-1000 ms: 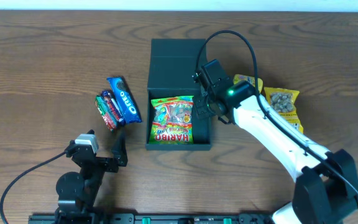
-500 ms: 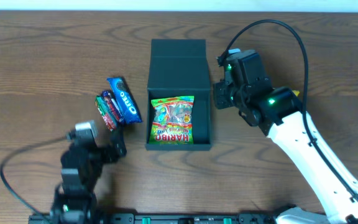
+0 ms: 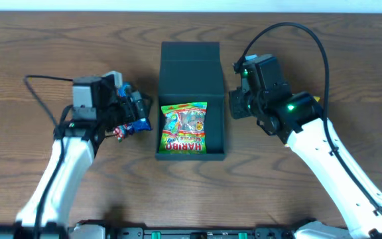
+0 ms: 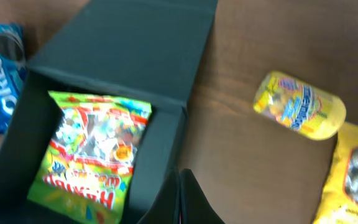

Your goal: Pack container

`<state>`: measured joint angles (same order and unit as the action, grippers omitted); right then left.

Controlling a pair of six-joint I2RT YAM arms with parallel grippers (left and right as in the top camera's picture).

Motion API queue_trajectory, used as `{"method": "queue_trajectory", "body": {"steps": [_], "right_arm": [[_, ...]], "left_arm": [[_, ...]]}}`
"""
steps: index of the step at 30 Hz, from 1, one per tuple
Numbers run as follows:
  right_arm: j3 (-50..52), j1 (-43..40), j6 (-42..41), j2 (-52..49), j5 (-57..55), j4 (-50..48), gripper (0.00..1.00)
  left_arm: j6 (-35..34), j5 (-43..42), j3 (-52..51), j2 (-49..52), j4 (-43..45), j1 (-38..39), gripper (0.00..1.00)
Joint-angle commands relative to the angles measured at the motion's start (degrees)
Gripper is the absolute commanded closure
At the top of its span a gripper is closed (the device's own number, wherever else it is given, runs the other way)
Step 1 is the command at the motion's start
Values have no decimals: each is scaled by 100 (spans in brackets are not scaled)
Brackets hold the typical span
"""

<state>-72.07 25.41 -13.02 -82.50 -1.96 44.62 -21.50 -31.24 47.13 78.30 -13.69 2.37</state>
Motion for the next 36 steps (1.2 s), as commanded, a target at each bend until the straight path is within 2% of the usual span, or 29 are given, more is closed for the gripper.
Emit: {"method": "queue_trajectory", "body": {"steps": [1,2,6,8,15,19,21,27,36], "right_arm": [[-44,-33,-44,-11,-20,114,99],[-44,-33,-42,-11,-20,151,98],[-33,-31,-42,-11,-20,243,98],[-28,-31,-42,-11,-20,264,98],[-20,-31,-44,-11,-17,271,99],[-17,-31,-44,-11,-17,299,98],[-17,-31,-44,-11,-17,310,98],[-13,-31,-46,-11,-17,319,98],[-13,-31,-46,-11,-17,321,98]], "left_arm": [[-608,-730,103,496,214,-9,5],[-649,-682,103,597,269,-11,5],[-1471,402,103,796,201,2,0],[-1606,883,103,793,168,33,0],[-2079,1700,103,863,173,280,0],[-2229,1976,105,935,247,372,0],[-2229,2046,105,960,313,376,7],[-2223,2201,105,1108,476,378,14],[-2223,2090,105,1622,968,378,17]]}}
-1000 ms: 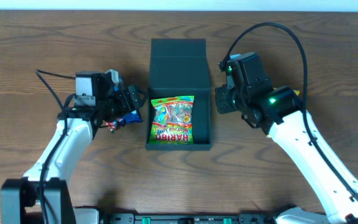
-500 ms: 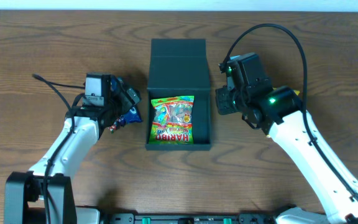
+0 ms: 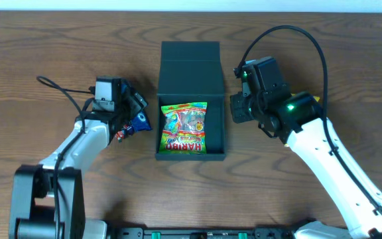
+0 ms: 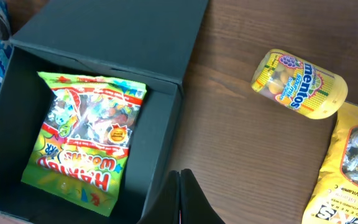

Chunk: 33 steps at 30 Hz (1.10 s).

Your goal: Pack container

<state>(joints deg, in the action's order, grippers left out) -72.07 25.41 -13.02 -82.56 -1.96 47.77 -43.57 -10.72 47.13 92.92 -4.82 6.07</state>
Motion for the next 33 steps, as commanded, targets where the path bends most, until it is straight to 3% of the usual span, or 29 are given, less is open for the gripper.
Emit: {"method": "queue_trajectory", "body": {"steps": [1,16,22,29,33], "right_arm": [[-13,-31,-46,-4,-17,7,98],[-11,-31,-44,-4,-17,4,96],[-11,-31,-44,-4,-20,7,95],[-11,-85,-42,-4,-306,59,97],[-11,-317,-42,-4,-321,166,98]], "left_arm": [[-15,39,105,219,116,11,17],[-15,61,105,654,358,11,42],[-13,59,105,673,361,11,63],[-4,-101,136,671,361,9,75],[367,-435,402,654,236,28,83]]}}
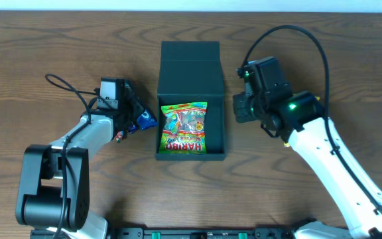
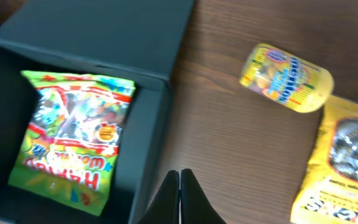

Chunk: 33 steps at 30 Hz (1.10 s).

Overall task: Pack container
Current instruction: 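Lift the Oreo pack with left gripper and place it in the box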

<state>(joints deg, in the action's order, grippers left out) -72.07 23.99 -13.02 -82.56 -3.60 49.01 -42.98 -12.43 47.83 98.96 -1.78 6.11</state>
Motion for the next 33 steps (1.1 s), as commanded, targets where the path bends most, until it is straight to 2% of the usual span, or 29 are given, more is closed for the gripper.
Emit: {"method": "queue_trajectory", "body": {"steps": [1,3,8,11,17,21,26,33], "right_arm": [[-11,-289,-44,-4,-155,83,98],[-11,-472,-44,-4,-155,151,99],[-13,-1078,-72,-2,-151,339,98],[-13,-1456,-236,-2,-131,448,98],[-13,-2061,-374,-2,275,544,99],[-13,-2240,-367,-2,391,573,98],[-13,-2291,-365,-2,693,568,98],[-13,-2291,-330,-2,824,570,98]], "left_arm": [[455,-247,540,13,-308,61,85],[745,-186,833,-55,-658,131,94],[1510,623,1657,-382,-1731,511,94],[1670,1047,1880,-684,-2105,817,94],[1663,1163,1908,-1377,-2260,1707,94],[1519,1178,1902,-1449,-2328,2448,94],[688,1178,1762,-1121,-2354,3209,94],[566,726,1705,-245,-1849,3604,94]]}}
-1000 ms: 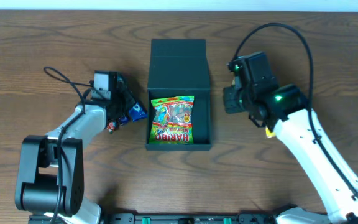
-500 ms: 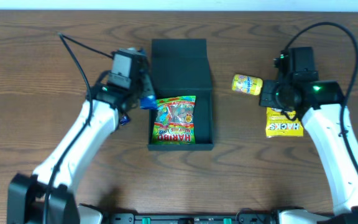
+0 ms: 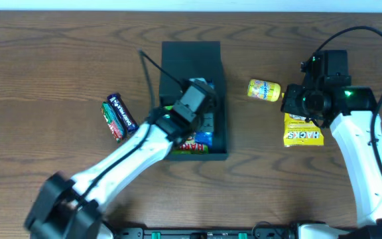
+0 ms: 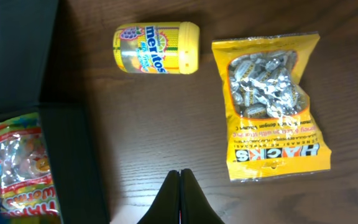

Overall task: Pack container
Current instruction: 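Lift the Oreo pack with left gripper and place it in the box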

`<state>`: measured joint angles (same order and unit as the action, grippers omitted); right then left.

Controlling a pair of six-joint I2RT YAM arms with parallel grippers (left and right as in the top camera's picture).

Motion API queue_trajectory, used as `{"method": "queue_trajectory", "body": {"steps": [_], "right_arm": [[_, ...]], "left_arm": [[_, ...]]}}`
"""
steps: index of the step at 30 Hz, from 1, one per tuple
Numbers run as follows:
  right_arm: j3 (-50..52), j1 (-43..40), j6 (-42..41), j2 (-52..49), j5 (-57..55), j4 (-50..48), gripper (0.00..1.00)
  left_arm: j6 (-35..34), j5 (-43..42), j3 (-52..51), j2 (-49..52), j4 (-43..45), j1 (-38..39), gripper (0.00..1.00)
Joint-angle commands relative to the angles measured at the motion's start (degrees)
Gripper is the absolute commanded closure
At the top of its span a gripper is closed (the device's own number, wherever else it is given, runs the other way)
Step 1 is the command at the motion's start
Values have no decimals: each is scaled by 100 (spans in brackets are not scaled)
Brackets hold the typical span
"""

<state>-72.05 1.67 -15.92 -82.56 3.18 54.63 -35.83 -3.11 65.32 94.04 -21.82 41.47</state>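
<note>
The black box [image 3: 223,99] stands open mid-table with its lid [image 3: 190,53] folded back. Inside lies the green Haribo bag [image 4: 11,158], and a blue Oreo pack [image 3: 204,138] rests on it. My left gripper [image 3: 204,121] hangs over the box's open compartment, just above the Oreo pack; its jaws are hidden by the arm. Over bare wood right of the box, my right gripper [image 4: 180,186] is shut and holds nothing. Ahead of it lie a yellow Mentos bottle [image 4: 157,48] on its side and a yellow Hacks bag [image 4: 269,106].
Two small snack packs, one green and red [image 3: 111,121] and one dark [image 3: 122,113], lie on the wood left of the box. The right arm's cable arcs over the table's right side.
The left arm has gone from the packs left of the box to over the box, and the blue Oreo pack is now inside. My right gripper has shifted right, over the Mentos and Hacks.
The left gripper stayed at the Oreo pack and small packs left of the box through all earlier moments, while the shut right gripper hovered by the box's right wall. Now the Oreo pack lies in the box on the Haribo bag and the right gripper is farther right.
</note>
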Motion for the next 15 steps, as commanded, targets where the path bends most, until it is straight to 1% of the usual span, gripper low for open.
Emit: {"method": "queue_trajectory", "body": {"steps": [1,4,6,7,8,9,10,11,12,13,15], "right_arm": [[-15,-59,-28,-2,162,9,99],[-15,-59,-26,-2,160,48,98],[-15,-59,26,-2,160,70,99],[-15,-59,37,-2,160,74,99],[-15,-59,37,-2,160,76,99],[-15,-59,35,-2,160,76,98],[-15,-59,35,-2,160,74,98],[-15,-59,35,-2,160,74,98],[-13,-59,35,-2,160,74,98],[-13,-59,35,-2,160,74,99],[-13,-59,35,-2,160,74,98]], "left_arm": [[-151,-310,-44,350,297,94,94],[-374,-555,-44,590,555,103,94],[-579,-664,-44,678,568,98,94],[-621,-713,-44,706,564,98,90],[-621,-734,-44,717,562,98,76],[-621,-748,-44,717,560,98,56],[-621,-776,-44,708,560,98,44],[-621,-857,-42,697,566,98,36],[-619,-946,-33,673,564,87,22],[-616,-992,-28,645,562,87,20],[-608,-1005,-28,540,560,83,19]]}}
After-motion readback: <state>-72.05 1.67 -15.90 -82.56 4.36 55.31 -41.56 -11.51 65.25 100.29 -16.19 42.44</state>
